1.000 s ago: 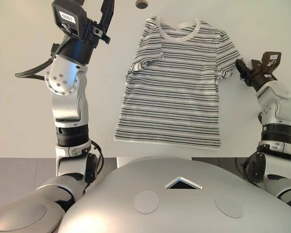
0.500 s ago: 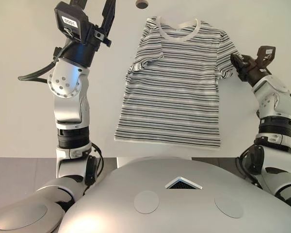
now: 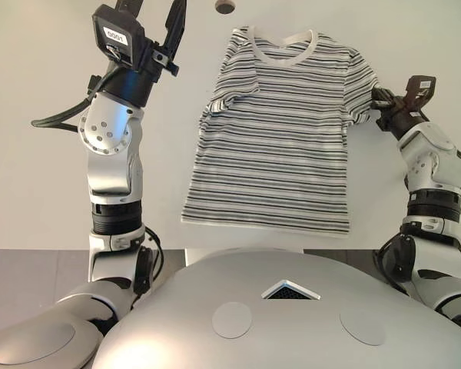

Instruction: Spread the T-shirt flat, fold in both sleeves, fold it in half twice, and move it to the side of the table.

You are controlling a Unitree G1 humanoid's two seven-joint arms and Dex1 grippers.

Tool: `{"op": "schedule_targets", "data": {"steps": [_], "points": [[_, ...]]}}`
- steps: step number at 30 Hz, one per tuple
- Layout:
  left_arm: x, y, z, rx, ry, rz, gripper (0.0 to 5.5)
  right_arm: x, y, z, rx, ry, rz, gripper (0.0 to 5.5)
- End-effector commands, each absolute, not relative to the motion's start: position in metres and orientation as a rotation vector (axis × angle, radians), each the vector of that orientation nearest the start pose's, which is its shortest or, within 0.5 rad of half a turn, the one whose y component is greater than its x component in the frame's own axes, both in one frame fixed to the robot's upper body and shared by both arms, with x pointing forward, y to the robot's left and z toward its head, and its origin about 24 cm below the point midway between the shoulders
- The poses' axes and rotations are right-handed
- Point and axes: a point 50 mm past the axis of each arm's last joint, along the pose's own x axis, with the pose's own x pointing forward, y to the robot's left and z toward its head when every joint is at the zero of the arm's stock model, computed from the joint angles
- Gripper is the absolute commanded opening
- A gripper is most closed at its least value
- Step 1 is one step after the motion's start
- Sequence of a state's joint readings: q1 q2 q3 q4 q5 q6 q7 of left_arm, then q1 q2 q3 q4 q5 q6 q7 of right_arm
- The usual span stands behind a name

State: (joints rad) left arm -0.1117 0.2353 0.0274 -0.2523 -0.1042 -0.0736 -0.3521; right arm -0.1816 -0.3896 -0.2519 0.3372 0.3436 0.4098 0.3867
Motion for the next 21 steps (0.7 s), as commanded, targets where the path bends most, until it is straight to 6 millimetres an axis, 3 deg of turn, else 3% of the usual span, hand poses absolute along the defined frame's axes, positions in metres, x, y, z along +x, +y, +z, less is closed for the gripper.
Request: {"op": "schedule_targets", "data": {"steps": [1, 5, 10, 15, 19, 21], "points": [[0.261, 0.160, 0.135, 0.223, -0.394, -0.388, 2.47, 0.269, -0.261, 0.028, 0.125, 0.374, 0.099, 0.02], [0.261, 0.160, 0.135, 0.218, -0.390, -0.392, 2.47, 0.274, -0.242, 0.050, 0.050, 0.267, 0.101, 0.02], [0.261, 0.158, 0.134, 0.210, -0.390, -0.396, 2.47, 0.282, -0.214, 0.062, -0.026, 0.220, 0.150, 0.02], [0.261, 0.154, 0.134, 0.208, -0.390, -0.408, 2.47, 0.286, -0.185, 0.060, -0.102, 0.232, 0.242, 0.02], [0.260, 0.152, 0.133, 0.209, -0.385, -0.416, 2.47, 0.287, -0.154, 0.049, -0.276, 0.250, 0.357, 0.02], [0.260, 0.151, 0.133, 0.208, -0.382, -0.418, 2.47, 0.286, -0.144, 0.045, -0.324, 0.260, 0.389, 0.54]]}}
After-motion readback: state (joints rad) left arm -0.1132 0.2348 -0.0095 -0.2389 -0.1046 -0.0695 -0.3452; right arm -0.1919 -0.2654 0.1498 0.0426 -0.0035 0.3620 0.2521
